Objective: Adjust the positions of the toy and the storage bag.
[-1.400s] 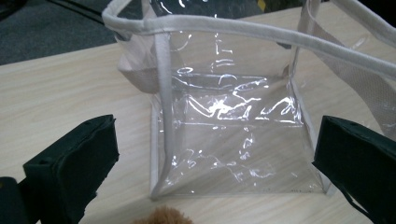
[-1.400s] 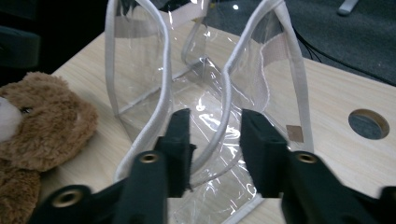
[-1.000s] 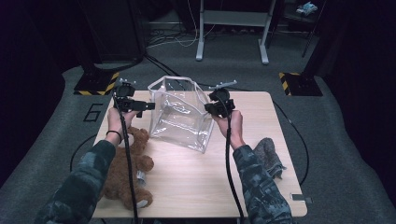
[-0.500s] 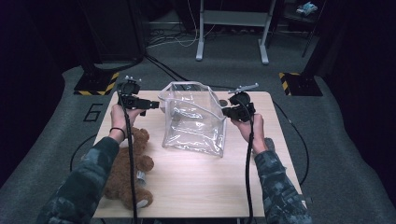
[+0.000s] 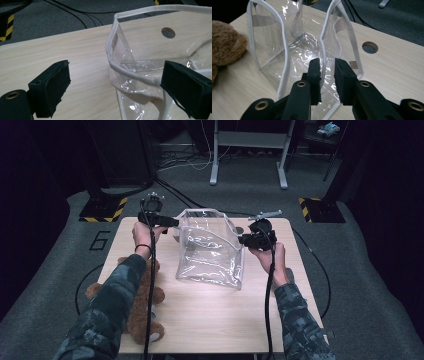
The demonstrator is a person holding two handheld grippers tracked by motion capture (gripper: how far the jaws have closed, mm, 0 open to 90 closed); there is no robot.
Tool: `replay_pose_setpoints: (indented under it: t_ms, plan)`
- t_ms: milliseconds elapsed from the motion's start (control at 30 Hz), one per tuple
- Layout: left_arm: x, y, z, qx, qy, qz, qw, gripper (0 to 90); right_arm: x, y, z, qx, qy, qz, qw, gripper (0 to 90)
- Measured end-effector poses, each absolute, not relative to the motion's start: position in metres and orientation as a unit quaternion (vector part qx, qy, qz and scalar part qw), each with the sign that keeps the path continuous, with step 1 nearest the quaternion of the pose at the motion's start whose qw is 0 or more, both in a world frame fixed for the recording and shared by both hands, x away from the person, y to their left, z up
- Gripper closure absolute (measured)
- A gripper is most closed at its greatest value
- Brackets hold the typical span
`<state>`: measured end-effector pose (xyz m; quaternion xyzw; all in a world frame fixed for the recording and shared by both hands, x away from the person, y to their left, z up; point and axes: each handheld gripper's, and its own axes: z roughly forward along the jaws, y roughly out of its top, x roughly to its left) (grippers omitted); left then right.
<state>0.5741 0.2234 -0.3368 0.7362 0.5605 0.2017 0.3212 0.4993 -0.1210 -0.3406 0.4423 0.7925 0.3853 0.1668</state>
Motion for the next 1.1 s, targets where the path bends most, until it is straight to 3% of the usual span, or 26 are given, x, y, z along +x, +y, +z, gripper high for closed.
replay_pose_setpoints:
  t_ms: [200,333,433,500,567,633,667,800,900,1000,1033,1067,1100]
  plan:
    - [0.584,0.214,-0.345,0.741,0.562,0.201,0.308,8.4,0.499,-0.122,-0.342,0.439,0.793,0.386,0.169,70.4]
    - [0.586,0.213,-0.351,0.740,0.572,0.172,0.308,9.3,0.499,-0.122,-0.343,0.439,0.794,0.385,0.169,70.8]
    - [0.584,0.215,-0.351,0.751,0.563,0.147,0.312,15.7,0.498,-0.124,-0.343,0.446,0.791,0.384,0.166,74.5]
    - [0.580,0.217,-0.350,0.762,0.552,0.124,0.315,26.4,0.498,-0.127,-0.345,0.442,0.792,0.384,0.171,76.6]
    - [0.576,0.217,-0.351,0.773,0.541,0.106,0.314,30.3,0.497,-0.130,-0.346,0.448,0.790,0.383,0.170,80.2]
    - [0.571,0.217,-0.353,0.783,0.530,0.096,0.312,44.9,0.496,-0.133,-0.347,0.453,0.786,0.385,0.167,85.1]
    - [0.568,0.215,-0.354,0.784,0.528,0.099,0.310,61.6,0.495,-0.135,-0.348,0.451,0.786,0.389,0.169,87.2]
    - [0.557,0.219,-0.356,0.791,0.511,0.099,0.323,70.7,0.493,-0.135,-0.349,0.449,0.785,0.392,0.167,87.5]
    - [0.550,0.219,-0.353,0.801,0.495,0.089,0.325,72.1,0.489,-0.136,-0.346,0.442,0.793,0.389,0.159,85.3]
    - [0.547,0.217,-0.353,0.806,0.490,0.086,0.321,70.7,0.490,-0.135,-0.344,0.431,0.799,0.391,0.152,72.6]
    - [0.549,0.217,-0.353,0.806,0.493,0.082,0.318,67.6,0.493,-0.131,-0.343,0.435,0.798,0.390,0.147,70.6]
    - [0.551,0.218,-0.353,0.805,0.496,0.081,0.316,56.5,0.500,-0.125,-0.340,0.425,0.803,0.392,0.145,65.7]
    - [0.556,0.219,-0.354,0.801,0.503,0.080,0.316,56.5,0.500,-0.125,-0.340,0.425,0.803,0.392,0.145,65.7]
